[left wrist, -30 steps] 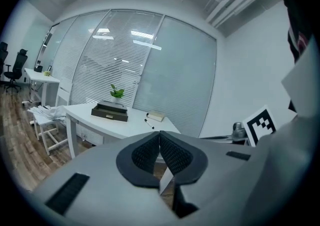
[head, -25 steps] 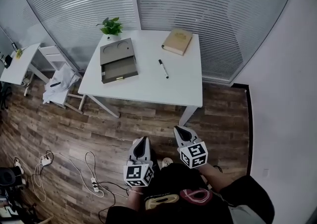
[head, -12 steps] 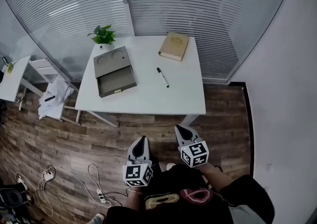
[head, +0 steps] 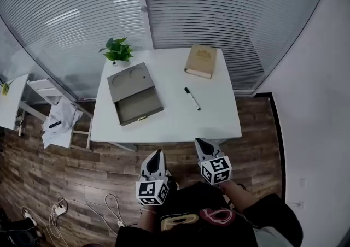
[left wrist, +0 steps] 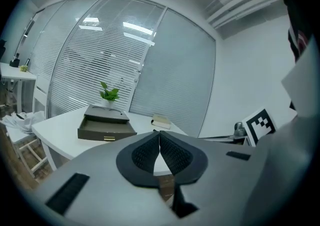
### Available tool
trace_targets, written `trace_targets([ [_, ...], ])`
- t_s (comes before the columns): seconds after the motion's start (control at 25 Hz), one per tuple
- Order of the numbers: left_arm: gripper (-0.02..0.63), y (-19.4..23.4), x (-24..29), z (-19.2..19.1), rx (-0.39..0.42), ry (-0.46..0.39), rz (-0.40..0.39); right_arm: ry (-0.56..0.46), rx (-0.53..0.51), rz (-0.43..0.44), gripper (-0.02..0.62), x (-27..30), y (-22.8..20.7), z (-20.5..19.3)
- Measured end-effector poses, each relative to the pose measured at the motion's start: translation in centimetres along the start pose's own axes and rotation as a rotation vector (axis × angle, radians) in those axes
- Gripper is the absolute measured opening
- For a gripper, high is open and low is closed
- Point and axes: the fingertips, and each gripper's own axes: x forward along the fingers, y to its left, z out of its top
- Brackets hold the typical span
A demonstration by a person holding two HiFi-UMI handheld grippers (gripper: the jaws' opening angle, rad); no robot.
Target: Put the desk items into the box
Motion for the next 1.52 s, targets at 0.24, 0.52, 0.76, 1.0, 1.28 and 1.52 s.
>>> trace_targets([
  [0.24,0.018,5.0,1.8,2.1,0.000,0.018,-0.044,-0.006,0.021,-0.055,0.009,4.4,1.7,1.8],
  [0.52,0.018,8.6,3.3,3.1,-0.008,0.032,-0.078,-0.004,0.032,-0.111,0.009,7.2,2.7,2.4],
  [0.76,0.018,8.8,3.8,3.0,-0.011,0.048,-0.119,0.016,0.038,-0.167,0.011,7.7,1.8,2.2],
  [1.0,0.018,9.3,4.5,3.3,-0.032,0.046,-0.110,0.024,0.062,-0.177,0.104,8.6,-0.5,3.4],
  [1.28,0.017,9.6,5.5,3.2,-0.035,0.047,-0.064,0.063,0.037,-0.179,0.172,10.1,-3.4,4.5],
  [1.52,0.018,9.5,6.5,3.6,0.027,0.046,-0.034,0.110,0.011,-0.191,0.193,11.9,-6.6,5.3],
])
